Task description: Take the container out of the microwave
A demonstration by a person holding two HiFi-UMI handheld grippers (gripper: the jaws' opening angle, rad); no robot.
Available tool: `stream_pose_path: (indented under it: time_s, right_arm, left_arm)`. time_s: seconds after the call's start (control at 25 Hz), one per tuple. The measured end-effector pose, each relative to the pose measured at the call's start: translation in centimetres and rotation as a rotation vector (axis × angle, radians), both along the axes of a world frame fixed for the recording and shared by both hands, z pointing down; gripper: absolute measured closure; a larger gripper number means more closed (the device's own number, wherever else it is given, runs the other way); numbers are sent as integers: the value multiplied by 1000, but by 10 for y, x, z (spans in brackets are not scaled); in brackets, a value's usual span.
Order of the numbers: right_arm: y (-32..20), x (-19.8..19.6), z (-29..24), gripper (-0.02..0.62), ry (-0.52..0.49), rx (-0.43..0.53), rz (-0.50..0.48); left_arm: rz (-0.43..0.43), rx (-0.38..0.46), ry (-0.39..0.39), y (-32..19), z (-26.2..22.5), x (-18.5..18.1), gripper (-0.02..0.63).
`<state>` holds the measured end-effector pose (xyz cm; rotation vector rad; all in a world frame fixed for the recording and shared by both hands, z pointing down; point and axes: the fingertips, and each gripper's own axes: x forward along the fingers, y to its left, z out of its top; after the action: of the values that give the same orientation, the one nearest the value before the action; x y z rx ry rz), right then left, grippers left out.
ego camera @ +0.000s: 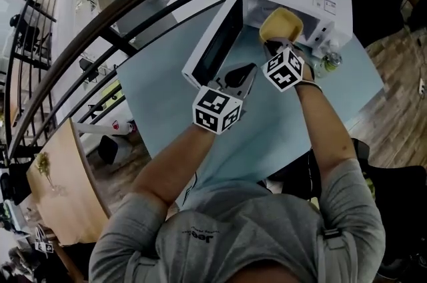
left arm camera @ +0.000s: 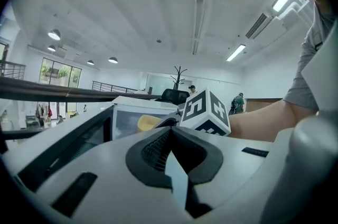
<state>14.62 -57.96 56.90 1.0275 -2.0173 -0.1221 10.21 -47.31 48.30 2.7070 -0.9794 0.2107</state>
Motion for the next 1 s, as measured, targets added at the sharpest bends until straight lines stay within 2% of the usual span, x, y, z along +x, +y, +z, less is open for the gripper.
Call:
stream_pose_path:
  time_s: [0.52,0.72,1.0]
  right_arm:
    - [63,-54,-160,565,5,157,-16]
    - [84,-73,-204,565,-40,194,-24]
    - [133,-145,-268,565,-63,234,-47]
  left_arm:
    - [-46,171,78,60,-145,-81,597]
    - [-50,243,85,80,-192,-107,597]
    - [-61,308,101,129,-256,-182,597]
